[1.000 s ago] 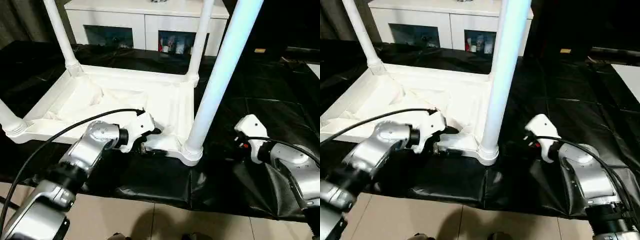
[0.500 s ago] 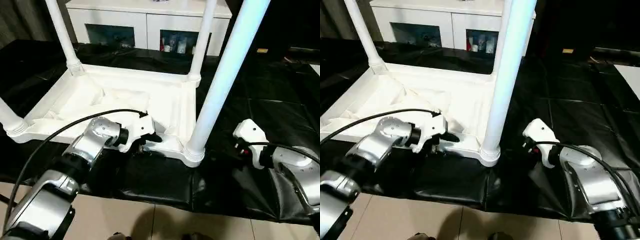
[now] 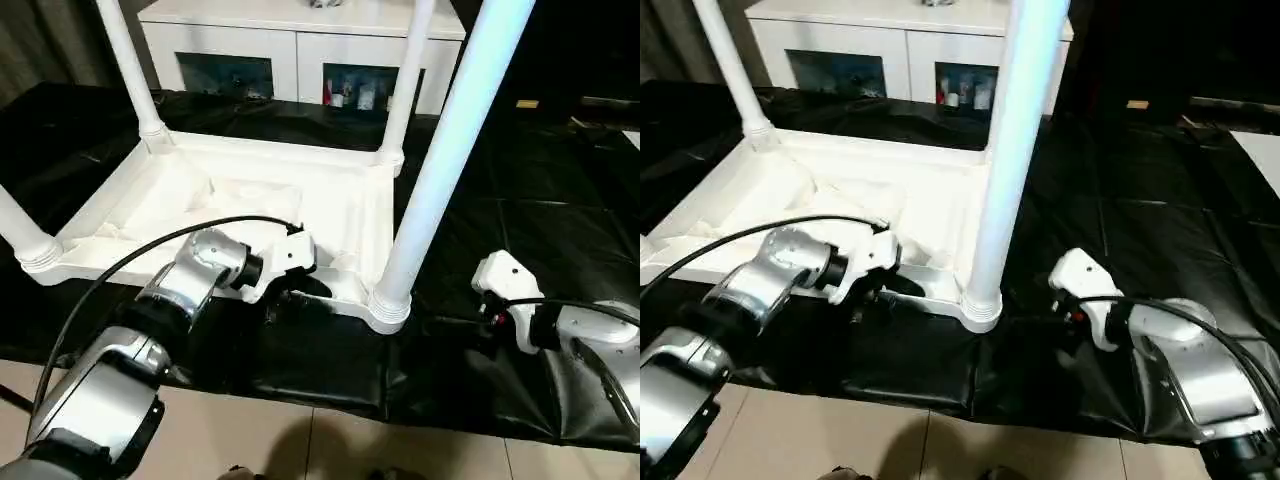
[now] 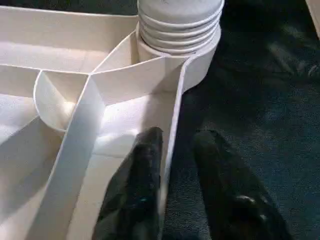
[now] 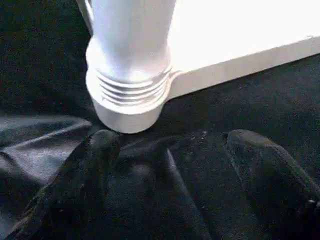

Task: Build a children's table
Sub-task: Rotate leg to tighten

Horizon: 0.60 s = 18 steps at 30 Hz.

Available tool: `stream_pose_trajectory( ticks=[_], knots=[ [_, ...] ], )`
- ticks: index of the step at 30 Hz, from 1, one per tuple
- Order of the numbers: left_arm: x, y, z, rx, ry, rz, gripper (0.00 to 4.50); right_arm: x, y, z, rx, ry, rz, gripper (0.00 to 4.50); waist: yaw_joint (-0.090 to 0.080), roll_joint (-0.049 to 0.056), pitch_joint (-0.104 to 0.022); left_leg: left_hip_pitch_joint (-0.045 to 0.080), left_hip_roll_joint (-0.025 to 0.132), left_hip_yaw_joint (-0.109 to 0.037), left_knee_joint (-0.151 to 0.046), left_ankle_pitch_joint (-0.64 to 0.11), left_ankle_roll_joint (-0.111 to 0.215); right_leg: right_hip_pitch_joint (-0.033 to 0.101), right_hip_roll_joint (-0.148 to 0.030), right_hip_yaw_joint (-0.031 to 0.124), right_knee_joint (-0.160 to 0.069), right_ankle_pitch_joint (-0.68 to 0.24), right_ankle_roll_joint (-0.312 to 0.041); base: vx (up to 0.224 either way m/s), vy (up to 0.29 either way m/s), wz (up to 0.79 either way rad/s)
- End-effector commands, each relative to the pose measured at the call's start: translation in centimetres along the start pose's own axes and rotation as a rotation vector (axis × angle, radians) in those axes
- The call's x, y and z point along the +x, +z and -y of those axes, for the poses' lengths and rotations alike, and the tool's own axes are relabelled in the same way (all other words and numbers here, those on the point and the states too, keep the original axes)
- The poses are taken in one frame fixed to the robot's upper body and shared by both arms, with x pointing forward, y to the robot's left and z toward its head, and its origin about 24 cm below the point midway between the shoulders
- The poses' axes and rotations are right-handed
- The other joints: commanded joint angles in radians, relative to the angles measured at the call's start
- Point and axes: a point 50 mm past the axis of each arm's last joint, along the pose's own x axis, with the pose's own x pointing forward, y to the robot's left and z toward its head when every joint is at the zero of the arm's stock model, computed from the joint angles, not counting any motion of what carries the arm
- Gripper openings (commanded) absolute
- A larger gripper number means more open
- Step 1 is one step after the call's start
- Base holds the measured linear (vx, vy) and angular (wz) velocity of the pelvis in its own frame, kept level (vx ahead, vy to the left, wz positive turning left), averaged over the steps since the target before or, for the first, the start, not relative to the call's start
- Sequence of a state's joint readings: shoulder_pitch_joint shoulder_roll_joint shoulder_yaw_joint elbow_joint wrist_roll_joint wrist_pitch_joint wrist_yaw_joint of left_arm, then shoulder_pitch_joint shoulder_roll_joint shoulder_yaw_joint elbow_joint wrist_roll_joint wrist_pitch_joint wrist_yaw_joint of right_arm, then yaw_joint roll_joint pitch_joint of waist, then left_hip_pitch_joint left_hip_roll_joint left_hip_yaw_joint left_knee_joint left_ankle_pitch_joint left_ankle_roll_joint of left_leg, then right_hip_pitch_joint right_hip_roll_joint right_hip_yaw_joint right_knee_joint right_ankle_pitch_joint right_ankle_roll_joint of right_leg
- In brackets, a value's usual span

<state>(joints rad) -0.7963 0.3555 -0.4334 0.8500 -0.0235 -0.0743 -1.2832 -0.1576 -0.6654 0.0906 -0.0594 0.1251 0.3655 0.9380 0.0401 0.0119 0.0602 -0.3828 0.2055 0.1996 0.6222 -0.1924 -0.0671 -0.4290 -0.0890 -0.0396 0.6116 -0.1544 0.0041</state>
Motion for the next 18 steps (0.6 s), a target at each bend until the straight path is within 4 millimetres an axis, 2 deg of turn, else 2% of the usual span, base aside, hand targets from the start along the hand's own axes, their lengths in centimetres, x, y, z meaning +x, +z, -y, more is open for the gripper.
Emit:
stream_pose_trajectory(
  ticks=[1, 6, 11, 18],
  knots=[
    [-0.1, 0.5, -0.4, 0.022, -0.001, -0.004, 0.95, -0.2, 0.4, -0.1, -0.013, 0.012, 0.007, 3.87, 0.004, -0.01, -0.079, 0.014, 0.013, -0.012, -0.072, -0.207, 0.059, 0.068, -0.035, 0.026, -0.072, -0.224, -0.238, 0.0, 0.0, 0.0],
    [0.0, 0.3, -0.4, 0.023, -0.012, -0.02, 0.52, -0.3, 0.4, -0.1, -0.016, 0.011, 0.001, 3.87, 0.005, -0.006, -0.081, 0.015, 0.014, -0.012, -0.07, -0.196, 0.066, 0.068, -0.035, 0.026, -0.07, -0.199, -0.25, 0.0, 0.0, 0.0],
    [0.1, -0.3, -0.2, 0.026, -0.022, -0.052, 0.12, -0.2, 0.6, 0.0, -0.018, 0.001, 0.009, 3.87, 0.003, -0.008, -0.081, 0.015, 0.015, -0.012, -0.07, -0.194, 0.07, 0.069, -0.036, 0.025, -0.069, -0.191, -0.254, 0.0, 0.0, 0.0],
    [0.1, -1.6, 0.2, 0.025, 0.006, -0.1, 0.02, -0.3, 0.7, 0.2, -0.023, -0.012, 0.011, 3.87, -0.001, -0.009, -0.079, 0.014, 0.015, -0.012, -0.07, -0.206, 0.07, 0.069, -0.036, 0.026, -0.071, -0.215, -0.25, 0.0, 0.0, 0.0]
  ],
)
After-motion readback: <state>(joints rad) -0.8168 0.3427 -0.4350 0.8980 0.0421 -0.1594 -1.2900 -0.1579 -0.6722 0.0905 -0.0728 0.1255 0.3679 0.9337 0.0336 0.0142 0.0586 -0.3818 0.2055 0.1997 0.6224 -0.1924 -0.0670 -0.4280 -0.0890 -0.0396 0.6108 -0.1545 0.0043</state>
